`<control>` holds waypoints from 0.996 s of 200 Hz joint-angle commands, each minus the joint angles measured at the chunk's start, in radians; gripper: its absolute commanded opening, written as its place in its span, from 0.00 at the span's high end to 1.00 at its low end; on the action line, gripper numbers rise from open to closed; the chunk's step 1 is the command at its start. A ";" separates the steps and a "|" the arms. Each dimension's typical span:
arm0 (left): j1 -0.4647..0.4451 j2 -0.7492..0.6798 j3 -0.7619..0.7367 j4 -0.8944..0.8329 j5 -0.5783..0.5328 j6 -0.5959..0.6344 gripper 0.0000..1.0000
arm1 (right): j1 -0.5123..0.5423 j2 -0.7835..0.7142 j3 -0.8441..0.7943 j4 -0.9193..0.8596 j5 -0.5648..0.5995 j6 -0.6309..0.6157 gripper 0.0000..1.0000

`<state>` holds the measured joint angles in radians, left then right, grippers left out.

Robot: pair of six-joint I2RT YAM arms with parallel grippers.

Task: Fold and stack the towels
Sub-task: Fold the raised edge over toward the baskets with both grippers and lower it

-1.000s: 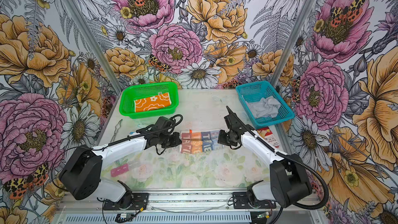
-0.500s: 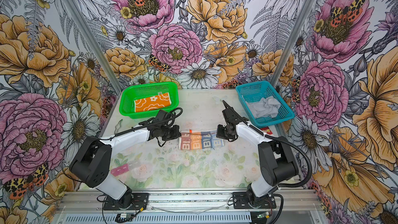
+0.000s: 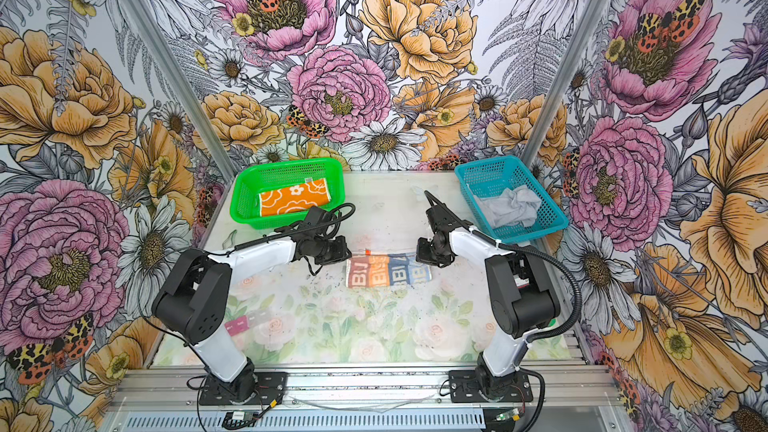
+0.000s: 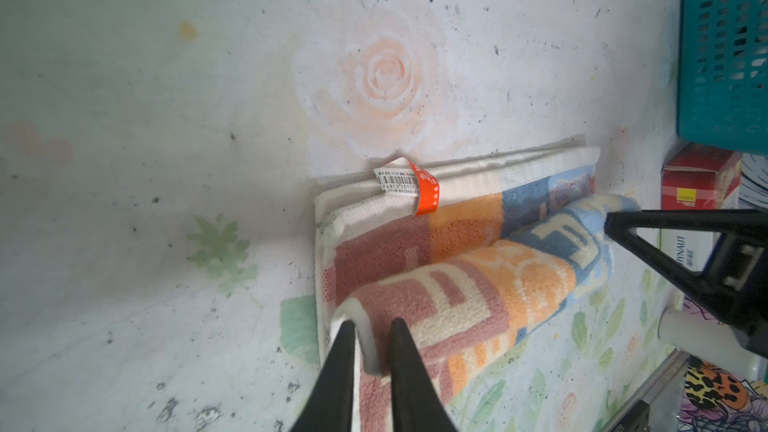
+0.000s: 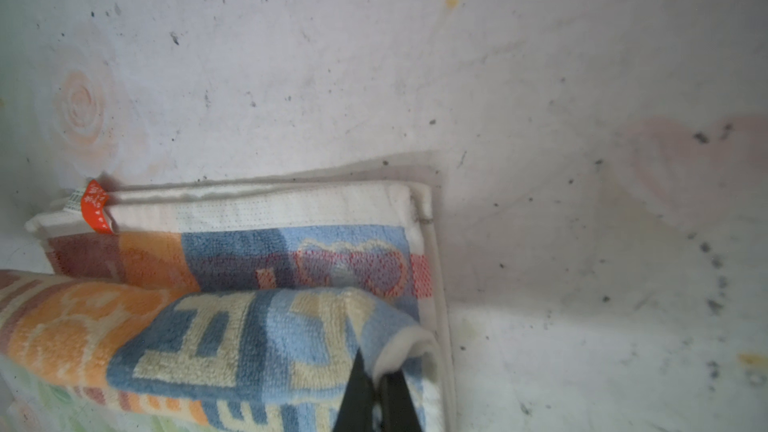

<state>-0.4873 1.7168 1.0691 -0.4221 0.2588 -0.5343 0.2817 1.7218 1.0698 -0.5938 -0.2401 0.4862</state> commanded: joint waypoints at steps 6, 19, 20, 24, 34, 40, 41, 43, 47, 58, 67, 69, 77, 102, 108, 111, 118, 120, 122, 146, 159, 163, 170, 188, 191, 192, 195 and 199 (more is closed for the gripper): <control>0.017 -0.003 0.037 0.016 -0.029 0.032 0.76 | -0.013 0.004 0.043 0.009 0.010 -0.027 0.97; 0.018 -0.021 0.046 0.015 -0.049 0.050 0.74 | -0.016 -0.010 0.047 0.009 0.017 -0.028 0.89; 0.019 -0.022 0.046 0.015 -0.051 0.051 0.74 | -0.016 -0.012 0.047 0.009 0.018 -0.028 0.89; 0.019 -0.029 0.049 0.014 -0.059 0.056 0.73 | -0.019 -0.017 0.048 0.008 0.021 -0.030 0.88; 0.019 -0.046 0.054 0.015 -0.083 0.069 0.72 | -0.021 -0.036 0.050 0.008 0.025 -0.034 0.80; 0.019 -0.058 0.051 0.015 -0.101 0.080 0.72 | -0.020 -0.049 0.050 0.007 0.027 -0.035 0.71; 0.019 -0.061 0.050 0.014 -0.104 0.082 0.72 | -0.020 -0.053 0.050 0.008 0.028 -0.036 0.70; 0.016 -0.066 0.049 0.014 -0.109 0.084 0.72 | -0.020 -0.057 0.050 0.007 0.029 -0.038 0.68; 0.015 -0.076 0.047 0.016 -0.120 0.091 0.72 | -0.020 -0.067 0.049 0.008 0.031 -0.039 0.65; 0.000 -0.110 0.028 0.022 -0.169 0.108 0.71 | -0.019 -0.108 0.043 0.009 0.039 -0.048 0.57; -0.021 -0.154 0.001 0.035 -0.214 0.119 0.71 | -0.016 -0.147 0.032 0.009 0.056 -0.049 0.53; -0.024 -0.163 -0.006 0.040 -0.217 0.120 0.71 | -0.016 -0.154 0.029 0.009 0.059 -0.049 0.53; -0.042 -0.194 -0.031 0.054 -0.217 0.123 0.71 | -0.011 -0.193 0.013 0.010 0.068 -0.046 0.53; -0.079 -0.212 -0.099 0.057 -0.173 0.080 0.71 | 0.015 -0.241 -0.018 0.010 0.053 -0.037 0.52; -0.077 -0.206 -0.116 0.063 -0.164 0.069 0.70 | 0.019 -0.234 -0.021 0.010 0.050 -0.035 0.52; -0.078 -0.200 -0.125 0.068 -0.162 0.066 0.70 | 0.020 -0.228 -0.022 0.011 0.052 -0.036 0.52; -0.078 -0.189 -0.144 0.085 -0.164 0.061 0.68 | 0.021 -0.213 -0.020 0.015 0.063 -0.045 0.51; -0.077 -0.187 -0.148 0.091 -0.163 0.061 0.67 | 0.020 -0.208 -0.017 0.016 0.068 -0.051 0.50; -0.076 -0.185 -0.153 0.095 -0.162 0.060 0.67 | 0.021 -0.203 -0.015 0.017 0.073 -0.056 0.50; -0.076 -0.153 -0.170 0.156 -0.165 0.046 0.65 | 0.011 -0.129 0.026 0.039 0.125 -0.107 0.48; -0.073 -0.135 -0.164 0.180 -0.177 0.035 0.65 | -0.001 -0.082 0.059 0.043 0.126 -0.108 0.47; -0.070 -0.131 -0.163 0.191 -0.178 0.031 0.65 | -0.003 -0.068 0.069 0.046 0.125 -0.109 0.47; -0.066 -0.121 -0.162 0.211 -0.171 0.021 0.65 | -0.005 -0.051 0.076 0.054 0.127 -0.110 0.47; -0.059 -0.087 -0.147 0.236 -0.155 -0.005 0.66 | -0.006 -0.023 0.090 0.068 0.129 -0.109 0.47; -0.059 -0.081 -0.143 0.232 -0.158 -0.007 0.66 | -0.006 -0.021 0.090 0.070 0.131 -0.108 0.47; -0.059 -0.079 -0.141 0.231 -0.158 -0.008 0.66 | -0.007 -0.020 0.090 0.070 0.132 -0.107 0.47; -0.059 -0.072 -0.136 0.228 -0.163 -0.008 0.66 | -0.007 -0.017 0.090 0.072 0.135 -0.107 0.47; -0.059 -0.065 -0.132 0.227 -0.164 -0.009 0.66 | -0.007 -0.015 0.089 0.075 0.138 -0.107 0.47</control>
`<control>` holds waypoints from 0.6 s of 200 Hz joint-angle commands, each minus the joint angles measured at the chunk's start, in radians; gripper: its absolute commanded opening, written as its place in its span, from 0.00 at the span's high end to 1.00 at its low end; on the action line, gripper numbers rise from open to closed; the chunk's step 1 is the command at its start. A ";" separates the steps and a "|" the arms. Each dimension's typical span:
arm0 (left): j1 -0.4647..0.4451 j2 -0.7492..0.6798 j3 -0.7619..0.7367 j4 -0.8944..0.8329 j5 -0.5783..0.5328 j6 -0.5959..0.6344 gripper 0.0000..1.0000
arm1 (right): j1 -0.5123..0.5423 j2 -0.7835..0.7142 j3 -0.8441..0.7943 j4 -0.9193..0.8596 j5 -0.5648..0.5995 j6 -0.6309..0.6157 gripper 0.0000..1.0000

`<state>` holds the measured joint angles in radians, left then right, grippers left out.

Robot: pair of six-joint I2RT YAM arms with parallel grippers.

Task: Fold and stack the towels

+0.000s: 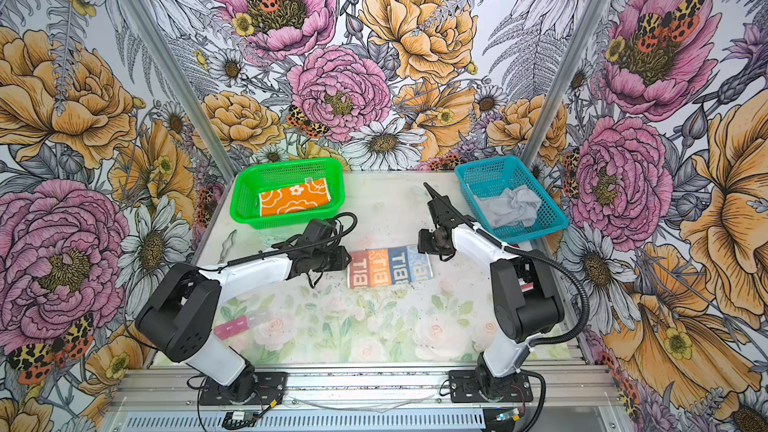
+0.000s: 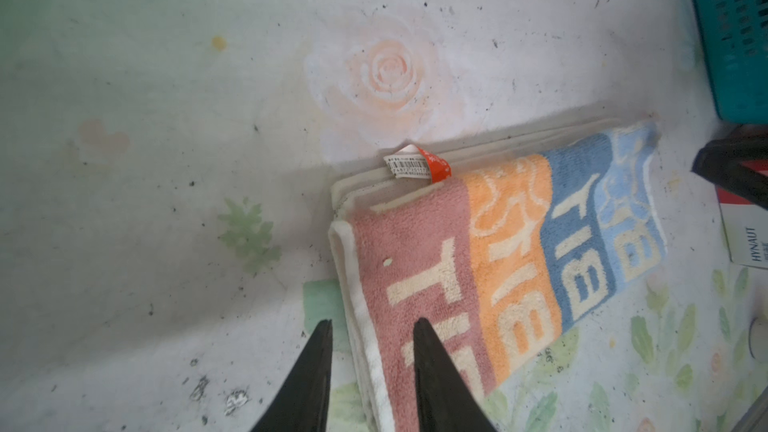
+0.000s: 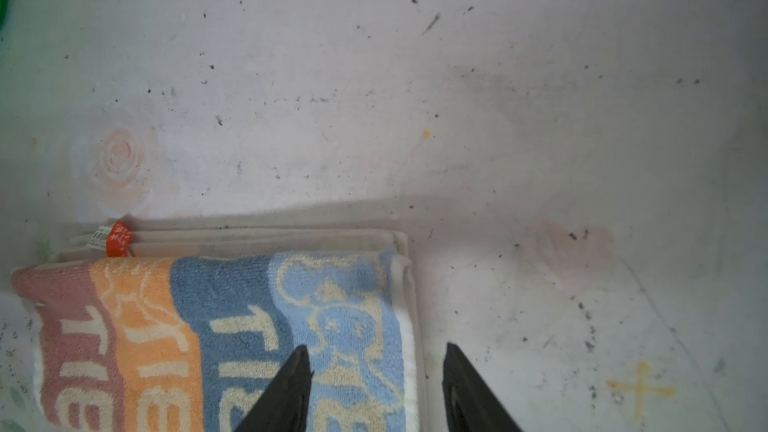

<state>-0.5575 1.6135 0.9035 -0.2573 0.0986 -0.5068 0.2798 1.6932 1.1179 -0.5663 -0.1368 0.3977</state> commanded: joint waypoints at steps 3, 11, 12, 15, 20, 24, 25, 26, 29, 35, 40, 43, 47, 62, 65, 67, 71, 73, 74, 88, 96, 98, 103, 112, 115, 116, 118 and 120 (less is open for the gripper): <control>0.011 0.044 0.037 0.062 -0.002 -0.036 0.66 | -0.007 0.015 0.040 0.048 0.036 -0.018 0.47; 0.012 0.057 0.045 0.065 -0.002 -0.036 0.66 | -0.009 0.017 0.037 0.053 0.041 -0.021 0.47; 0.012 0.059 0.045 0.065 -0.002 -0.036 0.66 | -0.010 0.019 0.037 0.053 0.041 -0.021 0.47; 0.014 0.063 0.046 0.066 0.000 -0.035 0.66 | -0.011 0.021 0.036 0.055 0.044 -0.021 0.47; 0.014 0.071 0.050 0.066 0.003 -0.036 0.66 | -0.014 0.024 0.036 0.055 0.044 -0.023 0.47; 0.013 0.078 0.053 0.066 0.006 -0.036 0.66 | -0.015 0.029 0.034 0.055 0.042 -0.024 0.46; 0.014 0.079 0.054 0.066 0.006 -0.036 0.66 | -0.015 0.029 0.034 0.055 0.041 -0.024 0.47; 0.015 0.080 0.055 0.066 0.007 -0.036 0.66 | -0.016 0.029 0.034 0.055 0.040 -0.025 0.47; 0.015 0.085 0.058 0.064 0.009 -0.035 0.66 | -0.018 0.032 0.034 0.055 0.036 -0.026 0.46; 0.016 0.092 0.062 0.065 0.011 -0.036 0.66 | -0.021 0.036 0.033 0.057 0.033 -0.027 0.46; 0.016 0.097 0.064 0.071 0.014 -0.038 0.66 | -0.022 0.041 0.031 0.059 0.034 -0.028 0.46; 0.015 0.098 0.062 0.077 0.016 -0.037 0.66 | -0.022 0.043 0.031 0.061 0.032 -0.029 0.46; 0.015 0.101 0.064 0.085 0.017 -0.039 0.66 | -0.023 0.046 0.031 0.063 0.030 -0.030 0.46; 0.015 0.118 0.081 0.085 0.019 -0.044 0.68 | -0.024 0.062 0.034 0.070 0.020 -0.032 0.46; 0.015 0.121 0.086 0.083 0.019 -0.044 0.68 | -0.025 0.066 0.034 0.070 0.018 -0.031 0.46; 0.015 0.123 0.089 0.083 0.019 -0.044 0.68 | -0.025 0.070 0.035 0.070 0.016 -0.032 0.47; 0.015 0.127 0.094 0.082 0.019 -0.044 0.69 | -0.026 0.074 0.038 0.072 0.010 -0.032 0.47; 0.015 0.129 0.096 0.082 0.021 -0.044 0.70 | -0.026 0.078 0.039 0.071 0.009 -0.031 0.47; 0.015 0.130 0.097 0.082 0.022 -0.044 0.70 | -0.026 0.079 0.040 0.071 0.006 -0.031 0.47; 0.015 0.138 0.108 0.083 0.027 -0.042 0.80 | -0.027 0.094 0.045 0.079 -0.011 -0.028 0.48; 0.015 0.140 0.114 0.079 0.024 -0.041 0.87 | -0.027 0.102 0.046 0.082 -0.016 -0.030 0.49; 0.015 0.140 0.115 0.078 0.024 -0.041 0.88 | -0.027 0.103 0.048 0.083 -0.017 -0.030 0.50; 0.014 0.137 0.117 0.077 0.025 -0.040 0.93 | -0.026 0.107 0.051 0.082 -0.018 -0.030 0.51; 0.014 0.130 0.116 0.077 0.025 -0.039 0.98 | -0.027 0.110 0.051 0.083 -0.016 -0.029 0.53; 0.015 0.126 0.115 0.078 0.026 -0.039 1.00 | -0.026 0.111 0.052 0.082 -0.017 -0.030 0.54; 0.015 0.125 0.115 0.077 0.027 -0.039 1.00 | -0.026 0.111 0.052 0.082 -0.017 -0.030 0.55; 0.014 0.123 0.115 0.076 0.026 -0.039 1.00 | -0.025 0.111 0.051 0.082 -0.017 -0.030 0.56; 0.015 0.120 0.115 0.077 0.027 -0.039 1.00 | -0.026 0.111 0.051 0.082 -0.016 -0.031 0.56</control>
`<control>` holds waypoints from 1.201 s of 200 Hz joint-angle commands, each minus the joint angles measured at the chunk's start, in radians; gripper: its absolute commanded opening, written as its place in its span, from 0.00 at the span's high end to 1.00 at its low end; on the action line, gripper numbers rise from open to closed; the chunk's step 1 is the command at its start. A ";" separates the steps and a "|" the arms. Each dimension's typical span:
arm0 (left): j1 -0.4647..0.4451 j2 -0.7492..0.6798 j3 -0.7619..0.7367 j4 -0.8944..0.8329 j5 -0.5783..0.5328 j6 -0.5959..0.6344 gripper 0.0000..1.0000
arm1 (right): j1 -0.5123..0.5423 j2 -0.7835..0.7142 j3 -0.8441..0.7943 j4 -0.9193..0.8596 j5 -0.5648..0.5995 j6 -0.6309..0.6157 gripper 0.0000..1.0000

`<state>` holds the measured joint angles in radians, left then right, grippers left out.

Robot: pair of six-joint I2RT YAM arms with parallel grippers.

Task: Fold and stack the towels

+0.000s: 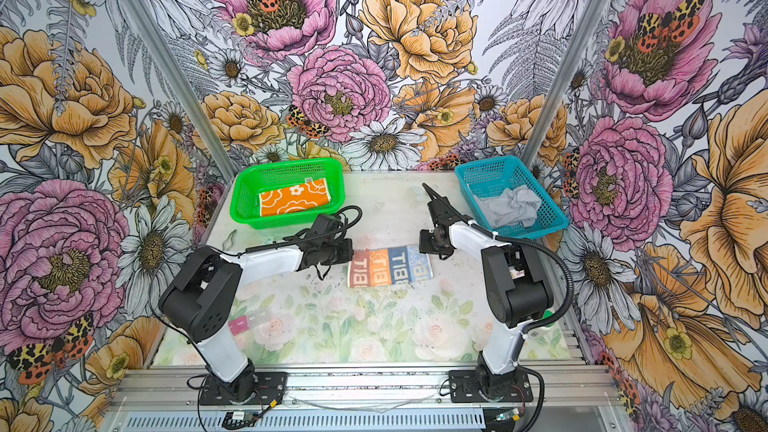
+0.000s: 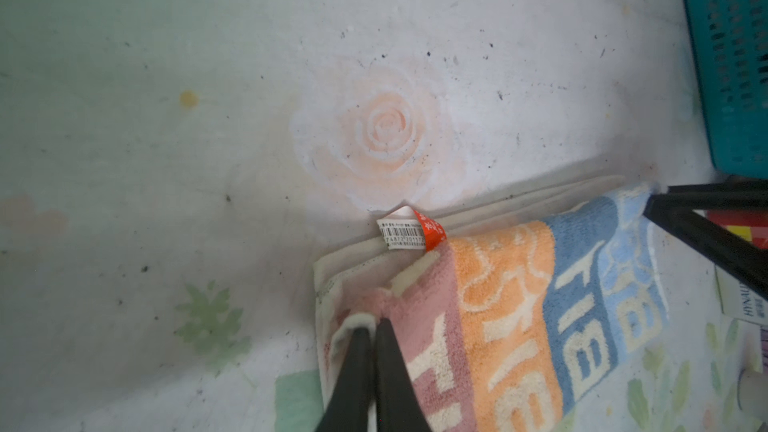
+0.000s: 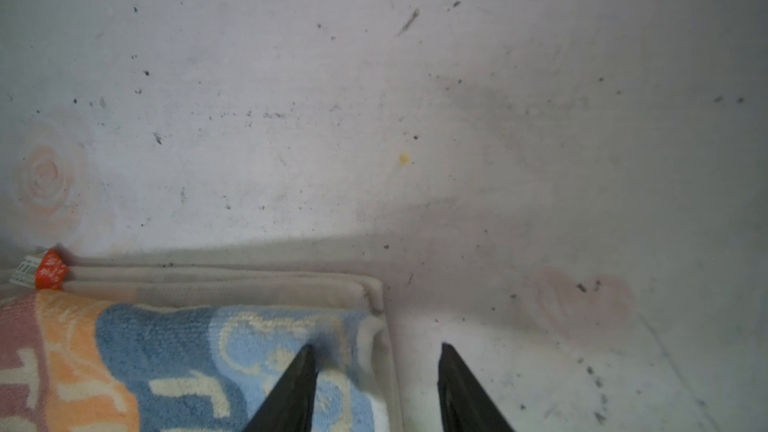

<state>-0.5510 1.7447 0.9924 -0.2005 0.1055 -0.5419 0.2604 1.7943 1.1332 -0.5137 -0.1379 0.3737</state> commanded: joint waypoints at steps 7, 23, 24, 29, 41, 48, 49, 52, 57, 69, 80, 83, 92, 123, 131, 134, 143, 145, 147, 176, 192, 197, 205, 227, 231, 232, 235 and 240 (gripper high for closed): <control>0.009 -0.021 0.026 0.017 0.020 -0.004 1.00 | -0.007 0.010 0.036 0.030 -0.015 -0.008 0.59; 0.005 -0.038 0.026 0.006 0.014 -0.001 1.00 | -0.009 0.010 0.036 0.030 -0.014 -0.012 0.69; 0.005 -0.040 0.027 0.005 0.013 -0.001 1.00 | -0.008 0.010 0.036 0.029 -0.014 -0.012 0.70; 0.002 -0.045 0.028 0.002 0.011 -0.001 1.00 | -0.008 0.009 0.036 0.030 -0.014 -0.011 0.74; -0.001 -0.058 0.028 -0.002 0.009 0.001 1.00 | -0.009 0.009 0.037 0.030 -0.014 -0.010 0.82; -0.003 -0.066 0.029 -0.002 0.007 0.002 1.00 | -0.010 0.010 0.037 0.030 -0.013 -0.011 0.89; -0.004 -0.068 0.029 -0.002 0.007 0.002 1.00 | -0.010 0.010 0.037 0.029 -0.013 -0.011 0.90; -0.005 -0.072 0.029 -0.002 0.007 0.003 1.00 | -0.009 0.010 0.039 0.030 -0.013 -0.012 0.93; -0.008 -0.077 0.030 -0.003 0.008 0.004 1.00 | -0.010 0.010 0.039 0.030 -0.014 -0.011 0.97; -0.013 -0.089 0.036 -0.007 0.007 0.009 1.00 | -0.010 0.011 0.039 0.029 -0.015 -0.010 1.00; -0.015 -0.097 0.047 -0.013 0.009 0.012 1.00 | -0.010 0.011 0.038 0.029 -0.016 -0.008 1.00; -0.016 -0.099 0.050 -0.014 0.007 0.014 1.00 | -0.010 0.011 0.037 0.029 -0.016 -0.008 1.00; -0.016 -0.103 0.059 -0.020 0.008 0.018 1.00 | -0.010 0.010 0.037 0.029 -0.015 -0.007 1.00; -0.013 -0.094 0.084 -0.030 -0.003 0.038 1.00 | -0.012 -0.006 0.033 0.027 -0.020 -0.008 1.00; -0.010 -0.087 0.090 -0.030 0.001 0.040 1.00 | -0.011 -0.014 0.030 0.027 -0.020 -0.007 1.00; -0.008 -0.082 0.093 -0.029 0.004 0.040 1.00 | -0.012 -0.018 0.030 0.027 -0.020 -0.008 1.00; -0.003 -0.070 0.101 -0.024 0.005 0.048 1.00 | -0.012 -0.030 0.027 0.029 -0.017 -0.007 1.00; -0.004 -0.068 0.103 -0.024 0.007 0.050 1.00 | -0.012 -0.032 0.027 0.029 -0.016 -0.007 1.00; -0.002 -0.066 0.106 -0.022 0.008 0.051 1.00 | -0.011 -0.034 0.025 0.028 -0.015 -0.008 1.00; 0.021 -0.007 0.143 -0.016 0.026 0.075 1.00 | -0.013 -0.067 0.021 0.027 -0.014 -0.009 1.00; 0.031 0.017 0.162 -0.005 0.043 0.084 1.00 | -0.013 -0.080 0.018 0.027 -0.011 -0.009 1.00; 0.033 0.020 0.168 -0.005 0.045 0.085 1.00 | -0.013 -0.084 0.017 0.027 -0.013 -0.010 1.00; 0.033 0.024 0.175 -0.005 0.049 0.088 1.00 | -0.013 -0.090 0.015 0.027 -0.013 -0.008 1.00; 0.033 0.024 0.186 -0.005 0.054 0.095 1.00 | -0.014 -0.097 0.014 0.028 -0.006 -0.008 1.00; 0.033 0.024 0.189 -0.004 0.056 0.096 1.00 | -0.014 -0.097 0.014 0.027 -0.003 -0.007 1.00; 0.033 0.024 0.189 -0.004 0.057 0.097 1.00 | -0.014 -0.097 0.014 0.027 -0.003 -0.007 1.00; 0.034 0.024 0.190 -0.002 0.059 0.097 1.00 | -0.014 -0.096 0.016 0.027 -0.002 -0.007 1.00; 0.034 0.024 0.191 0.002 0.062 0.098 1.00 | -0.015 -0.097 0.017 0.028 -0.002 -0.009 1.00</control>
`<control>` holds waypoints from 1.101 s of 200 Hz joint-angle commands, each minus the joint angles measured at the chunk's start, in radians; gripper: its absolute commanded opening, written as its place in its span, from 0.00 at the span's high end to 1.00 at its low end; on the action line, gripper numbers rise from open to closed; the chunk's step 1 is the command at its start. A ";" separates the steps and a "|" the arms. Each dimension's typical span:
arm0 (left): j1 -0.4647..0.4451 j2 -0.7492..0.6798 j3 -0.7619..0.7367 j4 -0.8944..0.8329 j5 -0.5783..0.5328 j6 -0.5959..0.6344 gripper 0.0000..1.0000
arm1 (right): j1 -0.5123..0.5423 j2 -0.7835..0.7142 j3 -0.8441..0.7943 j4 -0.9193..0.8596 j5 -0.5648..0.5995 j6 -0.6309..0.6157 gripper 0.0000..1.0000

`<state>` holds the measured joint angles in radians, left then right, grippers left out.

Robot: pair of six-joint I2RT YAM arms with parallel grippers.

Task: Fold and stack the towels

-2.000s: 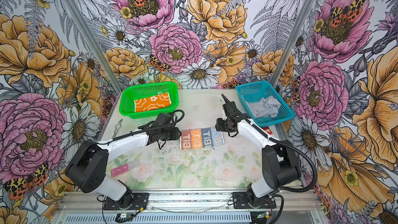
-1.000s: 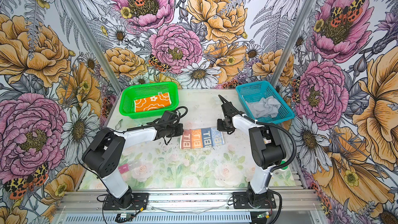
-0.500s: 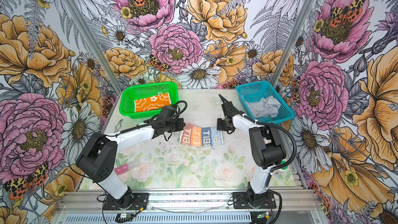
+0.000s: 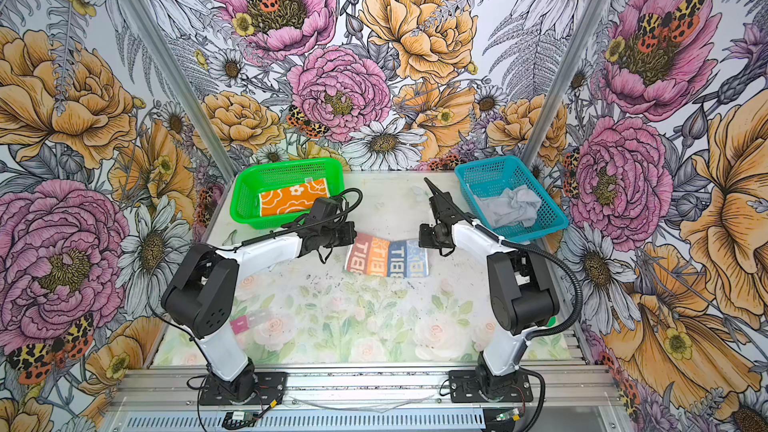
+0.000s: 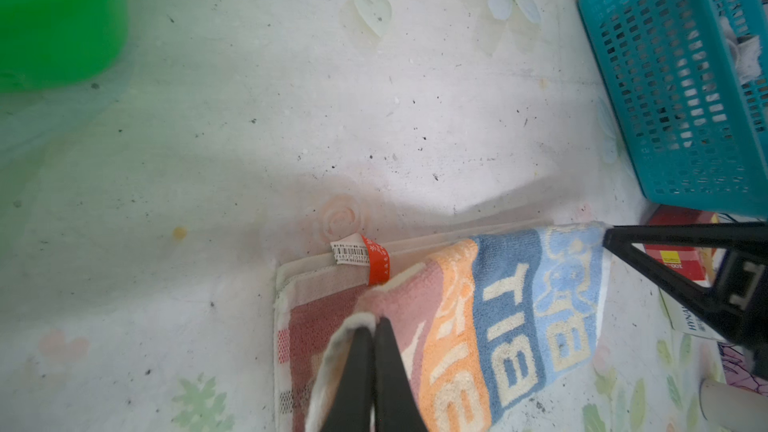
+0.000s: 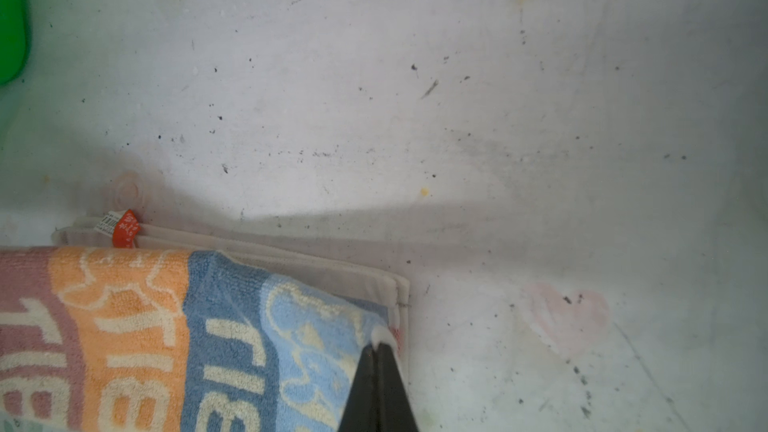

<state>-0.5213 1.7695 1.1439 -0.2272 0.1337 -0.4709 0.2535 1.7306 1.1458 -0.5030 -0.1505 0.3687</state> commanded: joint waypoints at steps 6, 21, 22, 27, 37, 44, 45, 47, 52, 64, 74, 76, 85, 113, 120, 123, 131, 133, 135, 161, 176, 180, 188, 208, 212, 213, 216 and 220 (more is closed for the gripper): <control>0.005 -0.001 0.039 0.035 0.041 0.030 1.00 | -0.008 -0.033 0.006 0.018 0.012 -0.005 1.00; 0.006 0.002 0.043 0.042 0.040 0.028 1.00 | -0.009 -0.037 0.003 0.018 0.024 -0.002 1.00; 0.006 0.002 0.044 0.043 0.039 0.028 1.00 | -0.009 -0.038 0.003 0.017 0.024 -0.002 1.00; 0.007 0.005 0.044 0.048 0.039 0.028 1.00 | -0.010 -0.037 0.002 0.020 0.036 -0.003 1.00; 0.013 0.018 0.052 0.054 0.027 0.022 1.00 | -0.010 -0.036 0.002 0.022 0.061 -0.002 1.00; 0.019 0.035 0.064 0.057 0.022 0.017 1.00 | -0.013 -0.031 0.005 0.026 0.081 -0.001 1.00; 0.020 0.038 0.067 0.057 0.020 0.017 1.00 | -0.013 -0.029 0.006 0.027 0.083 -0.002 1.00; 0.021 0.041 0.070 0.056 0.020 0.017 1.00 | -0.013 -0.026 0.007 0.028 0.087 -0.001 1.00; 0.025 0.084 0.085 0.048 0.012 0.017 1.00 | -0.014 -0.016 0.012 0.033 0.091 -0.002 1.00; 0.035 0.144 0.134 0.011 -0.006 0.021 1.00 | -0.020 0.021 0.031 0.043 0.081 -0.003 1.00; 0.040 0.191 0.172 -0.023 -0.022 0.027 1.00 | -0.023 0.056 0.054 0.044 0.063 -0.007 1.00; 0.040 0.198 0.178 -0.027 -0.023 0.028 1.00 | -0.023 0.064 0.058 0.044 0.059 -0.007 1.00; 0.041 0.224 0.196 -0.035 -0.028 0.032 1.00 | -0.023 0.093 0.079 0.044 0.048 -0.006 1.00; 0.035 0.253 0.228 -0.077 -0.089 0.026 1.00 | -0.022 0.147 0.113 0.050 0.018 0.001 1.00; 0.034 0.252 0.228 -0.087 -0.105 0.023 1.00 | -0.022 0.151 0.113 0.052 0.018 0.002 1.00; 0.033 0.252 0.228 -0.092 -0.112 0.021 1.00 | -0.023 0.153 0.115 0.053 0.018 0.003 1.00; 0.030 0.245 0.220 -0.092 -0.121 0.019 1.00 | -0.022 0.154 0.115 0.054 0.021 0.004 1.00; 0.028 0.243 0.217 -0.092 -0.123 0.019 1.00 | -0.023 0.154 0.114 0.054 0.023 0.003 1.00; 0.027 0.241 0.214 -0.093 -0.130 0.020 1.00 | -0.022 0.155 0.114 0.054 0.023 0.003 1.00; 0.010 0.187 0.158 -0.054 -0.168 0.028 1.00 | -0.022 0.147 0.107 0.053 0.029 0.001 1.00; 0.005 0.141 0.133 -0.042 -0.183 0.030 1.00 | -0.023 0.137 0.102 0.057 0.035 0.001 1.00; 0.002 0.126 0.129 -0.043 -0.189 0.030 1.00 | -0.023 0.135 0.100 0.056 0.035 0.002 1.00; 0.003 0.096 0.117 -0.044 -0.195 0.031 1.00 | -0.022 0.131 0.101 0.056 0.036 0.001 1.00; -0.005 -0.001 0.076 -0.058 -0.186 0.012 1.00 | -0.023 0.113 0.093 0.056 0.034 0.003 1.00; -0.007 -0.017 0.068 -0.062 -0.182 0.008 1.00 | -0.022 0.107 0.089 0.056 0.034 0.003 1.00; -0.009 -0.021 0.066 -0.062 -0.182 0.008 1.00 | -0.022 0.106 0.089 0.055 0.034 0.004 1.00; -0.012 -0.032 0.057 -0.067 -0.179 0.004 1.00 | -0.023 0.103 0.088 0.055 0.035 0.003 1.00; -0.017 -0.046 0.048 -0.070 -0.175 0.000 1.00 | -0.023 0.098 0.085 0.056 0.035 0.003 1.00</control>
<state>-0.5243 1.8339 1.2335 -0.2993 -0.0154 -0.4641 0.2321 1.8797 1.2324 -0.4656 -0.1207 0.3691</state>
